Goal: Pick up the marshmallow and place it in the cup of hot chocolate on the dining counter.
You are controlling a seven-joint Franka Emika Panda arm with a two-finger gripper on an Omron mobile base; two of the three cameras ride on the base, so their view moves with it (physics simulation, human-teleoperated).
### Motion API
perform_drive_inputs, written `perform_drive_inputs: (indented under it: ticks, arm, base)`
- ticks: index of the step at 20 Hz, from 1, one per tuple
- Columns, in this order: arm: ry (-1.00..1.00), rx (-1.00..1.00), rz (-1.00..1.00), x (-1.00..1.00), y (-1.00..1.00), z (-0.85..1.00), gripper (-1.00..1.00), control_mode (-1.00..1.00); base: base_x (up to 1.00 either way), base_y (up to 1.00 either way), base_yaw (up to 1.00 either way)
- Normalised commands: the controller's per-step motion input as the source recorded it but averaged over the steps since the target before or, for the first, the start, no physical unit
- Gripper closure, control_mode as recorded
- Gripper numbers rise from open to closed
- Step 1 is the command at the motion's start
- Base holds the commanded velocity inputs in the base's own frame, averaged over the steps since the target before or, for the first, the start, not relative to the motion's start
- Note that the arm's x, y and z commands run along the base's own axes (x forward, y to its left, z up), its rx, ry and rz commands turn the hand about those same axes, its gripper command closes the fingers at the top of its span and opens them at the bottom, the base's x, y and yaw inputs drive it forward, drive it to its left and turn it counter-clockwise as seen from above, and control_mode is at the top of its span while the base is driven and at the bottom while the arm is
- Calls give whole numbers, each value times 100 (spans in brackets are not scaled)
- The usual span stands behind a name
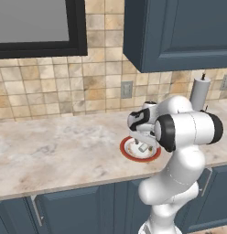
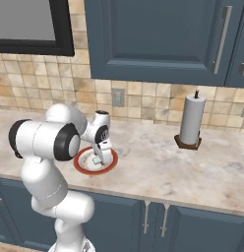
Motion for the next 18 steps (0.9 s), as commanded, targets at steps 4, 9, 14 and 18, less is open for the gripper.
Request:
perform_drive_inputs:
  ticks: [4, 9, 14, 18]
  arm:
    - [0, -4, 0, 0, 4, -10, -100, -100]
    - [0, -6, 0, 0, 1, -39, 100, -100]
    - [-1, -1, 0, 0, 0, -20, 100, -100]
    - [-6, 0, 0, -1, 0, -15, 100, -100]
  base:
    - [0, 0, 0]
    - [0, 0, 0]
    - [0, 0, 0]
    - [0, 0, 0]
